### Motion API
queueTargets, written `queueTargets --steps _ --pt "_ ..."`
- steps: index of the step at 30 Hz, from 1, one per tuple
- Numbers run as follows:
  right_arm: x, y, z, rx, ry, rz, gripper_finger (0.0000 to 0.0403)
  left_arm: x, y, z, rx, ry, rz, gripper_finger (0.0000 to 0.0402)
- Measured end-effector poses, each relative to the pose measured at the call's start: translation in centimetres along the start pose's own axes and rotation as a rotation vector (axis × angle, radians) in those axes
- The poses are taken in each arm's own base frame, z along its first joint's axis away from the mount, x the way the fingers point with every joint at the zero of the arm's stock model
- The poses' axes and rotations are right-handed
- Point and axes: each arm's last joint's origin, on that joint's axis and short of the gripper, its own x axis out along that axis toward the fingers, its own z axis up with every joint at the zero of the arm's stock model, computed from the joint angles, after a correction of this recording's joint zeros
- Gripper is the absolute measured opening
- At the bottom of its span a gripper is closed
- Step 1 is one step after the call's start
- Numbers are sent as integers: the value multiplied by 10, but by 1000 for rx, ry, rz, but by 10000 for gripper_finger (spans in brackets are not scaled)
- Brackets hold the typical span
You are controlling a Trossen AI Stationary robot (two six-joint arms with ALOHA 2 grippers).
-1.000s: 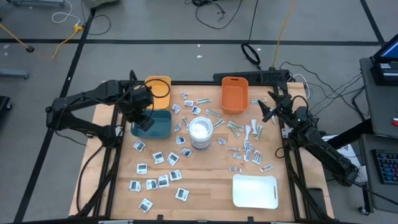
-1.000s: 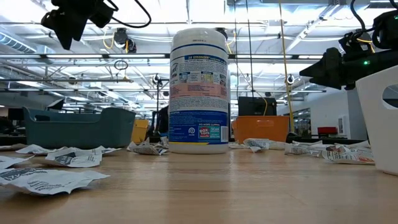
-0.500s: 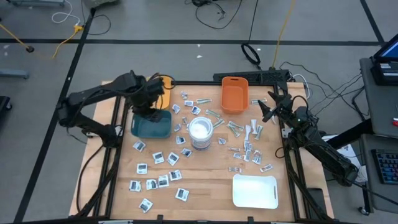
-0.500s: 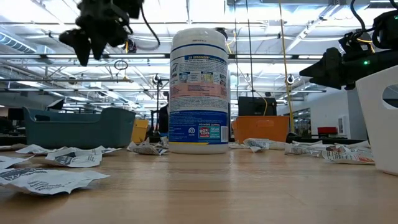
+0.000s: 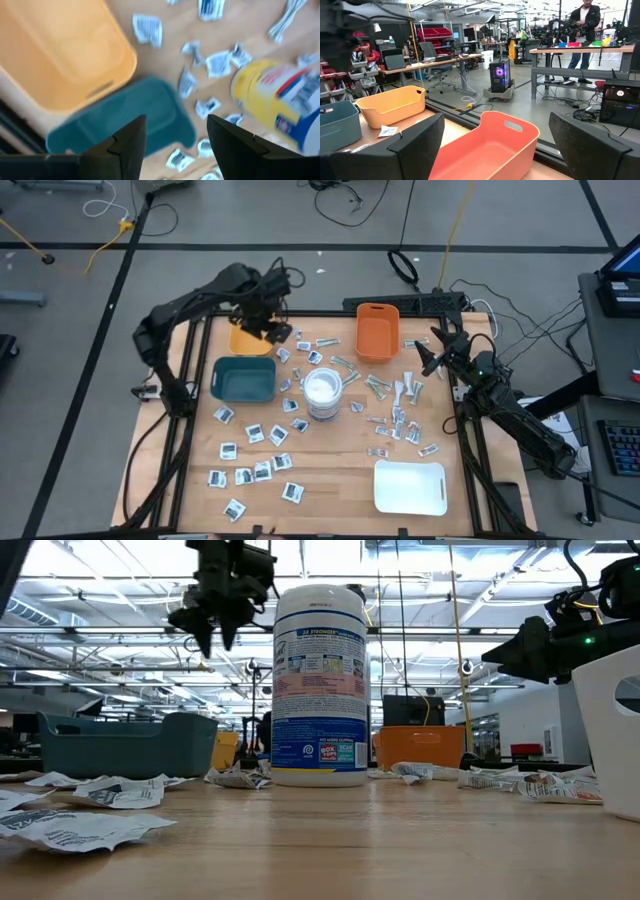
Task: Pick & Place First Aid Supplies
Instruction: Put the blue pad into the blue bin
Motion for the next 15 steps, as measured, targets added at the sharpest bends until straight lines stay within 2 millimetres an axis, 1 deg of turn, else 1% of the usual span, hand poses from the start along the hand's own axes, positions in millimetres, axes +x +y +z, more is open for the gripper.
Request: queueTargets --steps 5,9,15 --pt "0 0 0 0 0 0 357 -2 -4 33 -17 -32 -14 211" --pt "0 0 0 0 0 0 357 -2 -4 56 -39 -51 -22 211" --pt "0 0 0 0 0 0 357 1 4 87 -103 -83 -34 211"
